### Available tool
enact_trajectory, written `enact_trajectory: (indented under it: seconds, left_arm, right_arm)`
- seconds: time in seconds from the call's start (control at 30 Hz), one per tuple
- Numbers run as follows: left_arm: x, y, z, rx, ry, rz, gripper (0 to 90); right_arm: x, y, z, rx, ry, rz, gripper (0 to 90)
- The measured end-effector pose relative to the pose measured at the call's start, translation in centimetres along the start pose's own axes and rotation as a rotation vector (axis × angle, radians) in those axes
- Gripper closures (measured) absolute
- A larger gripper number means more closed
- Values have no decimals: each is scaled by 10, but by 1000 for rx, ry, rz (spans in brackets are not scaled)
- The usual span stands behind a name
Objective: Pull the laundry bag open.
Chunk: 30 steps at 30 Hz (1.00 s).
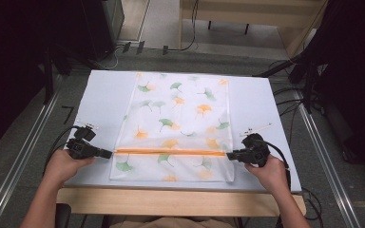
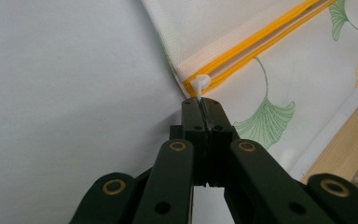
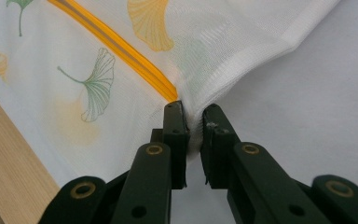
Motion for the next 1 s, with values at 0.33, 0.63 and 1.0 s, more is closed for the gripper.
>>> enact_trajectory:
  seconds: [0.33,0.63,1.0]
  left_arm:
    - [-1,3,0,1,-6,39,777]
    - [-6,10,-2,21,26,120,577]
    - [-11,22,-2,38,86,207,413]
  right_arm:
    - [-1,2,6,-22,-27,30,700]
    - [-4,8,9,-17,-20,82,584]
    - [-13,16,14,-4,8,177,505]
Point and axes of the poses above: each handheld gripper's, and its own axes: x roughly forward along the jaws, y roughly out of its top, z roughly to its right, the point moved 8 cm from there along x, roughly forward along the jaws, and after that the axes turned 13 degrees about x, right-handed, at the moved point
